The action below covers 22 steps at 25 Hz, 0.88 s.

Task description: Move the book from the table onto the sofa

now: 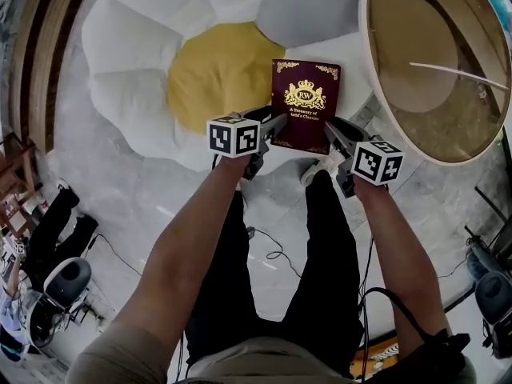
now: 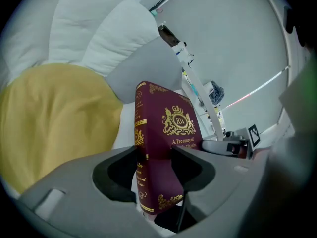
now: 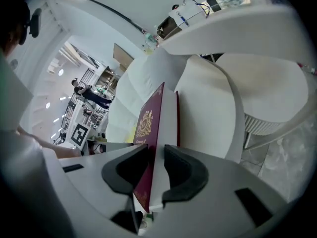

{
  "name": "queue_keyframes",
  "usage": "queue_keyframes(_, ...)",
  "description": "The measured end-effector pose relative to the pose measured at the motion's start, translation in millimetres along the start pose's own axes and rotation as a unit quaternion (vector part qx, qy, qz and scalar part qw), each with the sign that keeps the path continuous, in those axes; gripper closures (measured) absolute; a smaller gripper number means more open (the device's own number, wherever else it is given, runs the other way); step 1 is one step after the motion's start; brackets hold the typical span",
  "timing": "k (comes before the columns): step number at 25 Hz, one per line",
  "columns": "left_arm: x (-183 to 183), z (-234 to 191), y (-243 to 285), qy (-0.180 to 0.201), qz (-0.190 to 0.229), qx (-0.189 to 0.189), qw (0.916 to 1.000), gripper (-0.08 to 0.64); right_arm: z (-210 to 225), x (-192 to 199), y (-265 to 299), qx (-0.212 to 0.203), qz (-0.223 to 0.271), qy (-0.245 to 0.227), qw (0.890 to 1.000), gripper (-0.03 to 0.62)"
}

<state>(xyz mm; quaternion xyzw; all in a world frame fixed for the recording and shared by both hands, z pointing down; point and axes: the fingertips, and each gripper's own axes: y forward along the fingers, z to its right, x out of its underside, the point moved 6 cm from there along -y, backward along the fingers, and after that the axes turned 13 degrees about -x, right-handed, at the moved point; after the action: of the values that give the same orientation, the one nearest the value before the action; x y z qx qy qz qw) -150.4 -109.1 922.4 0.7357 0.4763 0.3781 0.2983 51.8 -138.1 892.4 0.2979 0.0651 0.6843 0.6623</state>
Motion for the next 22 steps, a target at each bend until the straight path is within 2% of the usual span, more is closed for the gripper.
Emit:
queue_keyframes(6,9,-21,43,0.017,-0.024,0.025,0.9993,0.357,29,11,17,0.028,-0.015,-0.008,0.999,0.483)
queue_keyframes(12,9,-25,50,0.029,-0.028,0.038,0.9985,0.353,33,13,17,0.030,-0.004,-0.005,1.000,0.463)
queue_keyframes(14,8,-23,45,0.038,-0.025,0.033,0.9984,0.354,34,12,14,0.038,-0.004,-0.007,0.999,0.411)
queue_keyframes(18,4,-15,21,0.051,-0.022,0.026,0.9981,0.354,20,8,3,0.054,-0.008,-0.029,0.998,0.411)
queue_keyframes(22,1,-3,-24,0.071,-0.025,0.017,0.9970,0.354,-15,5,-19,0.067,0.001,-0.043,0.997,0.433)
